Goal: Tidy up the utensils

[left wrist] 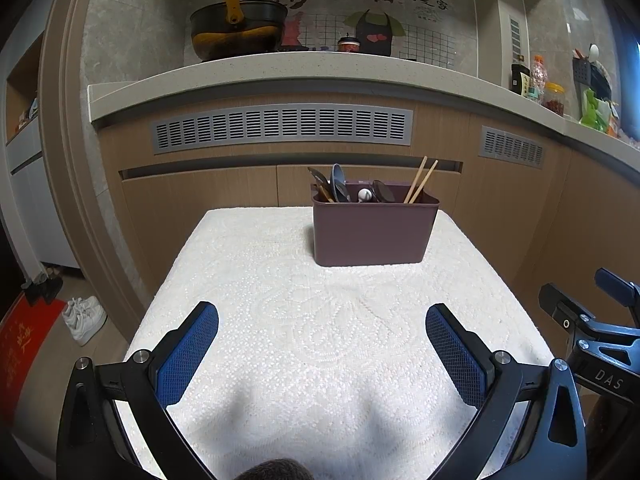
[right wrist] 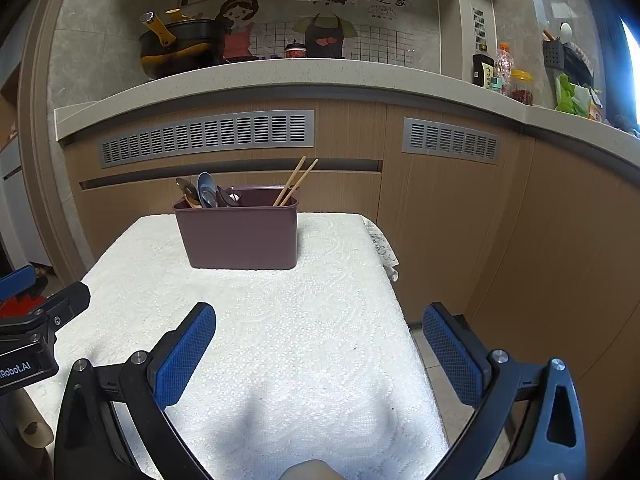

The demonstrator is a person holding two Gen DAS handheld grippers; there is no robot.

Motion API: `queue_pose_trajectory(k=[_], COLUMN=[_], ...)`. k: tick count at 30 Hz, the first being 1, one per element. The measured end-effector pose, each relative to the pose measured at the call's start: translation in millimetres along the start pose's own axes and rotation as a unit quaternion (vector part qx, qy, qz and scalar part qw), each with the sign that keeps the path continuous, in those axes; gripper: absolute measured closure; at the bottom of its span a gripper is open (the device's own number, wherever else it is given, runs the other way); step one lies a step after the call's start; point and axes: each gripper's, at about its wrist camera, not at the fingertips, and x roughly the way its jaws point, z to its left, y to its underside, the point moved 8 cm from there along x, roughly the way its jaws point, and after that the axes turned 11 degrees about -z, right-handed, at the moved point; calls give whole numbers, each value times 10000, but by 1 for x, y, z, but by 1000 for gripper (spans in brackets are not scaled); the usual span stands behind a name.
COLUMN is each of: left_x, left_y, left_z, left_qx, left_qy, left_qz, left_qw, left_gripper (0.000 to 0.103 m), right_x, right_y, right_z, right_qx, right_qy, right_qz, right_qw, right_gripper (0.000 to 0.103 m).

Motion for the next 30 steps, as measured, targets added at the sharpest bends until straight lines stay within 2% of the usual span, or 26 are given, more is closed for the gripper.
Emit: queue_pose_trajectory(k=[30], left_x=[0], left_y=[3], left_z=[-5], left_qx=[60], left_qy=[70], left_qz=[48], left_qw=[9999], left_gripper=[0], right_x=[0], right_y=[-1], right_z=[-1], right_qx=[-40], right_qy=[-72], right_qz=[25], right_qw=[10000], right_gripper=[0])
